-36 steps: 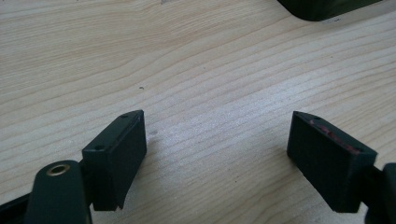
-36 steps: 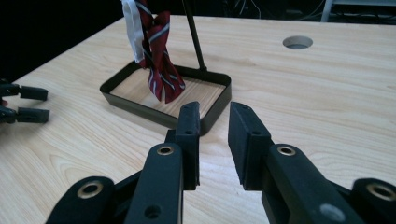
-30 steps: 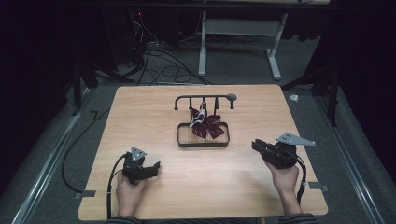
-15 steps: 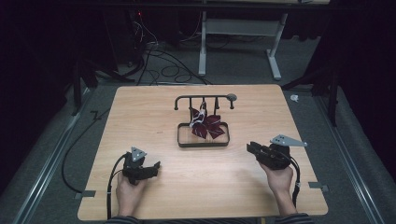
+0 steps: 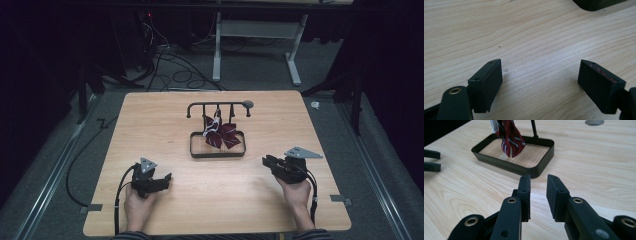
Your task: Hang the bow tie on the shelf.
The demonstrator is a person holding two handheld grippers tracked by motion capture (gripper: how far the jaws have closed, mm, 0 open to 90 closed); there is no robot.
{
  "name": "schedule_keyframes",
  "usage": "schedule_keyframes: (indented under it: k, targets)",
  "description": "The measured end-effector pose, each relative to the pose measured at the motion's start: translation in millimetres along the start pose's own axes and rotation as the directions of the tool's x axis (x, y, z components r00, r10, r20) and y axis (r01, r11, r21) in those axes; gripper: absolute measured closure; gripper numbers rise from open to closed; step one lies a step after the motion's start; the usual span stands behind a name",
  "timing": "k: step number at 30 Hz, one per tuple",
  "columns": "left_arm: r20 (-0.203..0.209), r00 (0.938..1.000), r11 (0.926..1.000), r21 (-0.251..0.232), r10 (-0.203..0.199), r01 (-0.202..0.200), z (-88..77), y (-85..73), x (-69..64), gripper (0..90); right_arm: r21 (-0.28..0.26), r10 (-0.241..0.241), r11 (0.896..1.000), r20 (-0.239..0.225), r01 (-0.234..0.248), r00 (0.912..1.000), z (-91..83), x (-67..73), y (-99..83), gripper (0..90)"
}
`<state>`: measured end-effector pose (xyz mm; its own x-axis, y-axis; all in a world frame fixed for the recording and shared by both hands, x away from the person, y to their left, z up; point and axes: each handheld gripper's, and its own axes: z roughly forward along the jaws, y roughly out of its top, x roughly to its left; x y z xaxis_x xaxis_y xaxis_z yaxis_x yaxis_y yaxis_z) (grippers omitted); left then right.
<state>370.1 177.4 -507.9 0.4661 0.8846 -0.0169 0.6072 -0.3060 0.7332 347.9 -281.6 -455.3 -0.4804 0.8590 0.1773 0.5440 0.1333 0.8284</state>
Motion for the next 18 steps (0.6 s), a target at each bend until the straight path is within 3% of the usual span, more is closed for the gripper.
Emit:
schedule_keyframes:
  k: [18]
  targets:
    - [0.000,1.0000,1.0000,0.000,0.000,0.000,0.0,0.0,0.0,20.3,0.071,0.008,0.997,0.012,-0.009,0.9999,25.6,-1.0,-9.4,73.9]
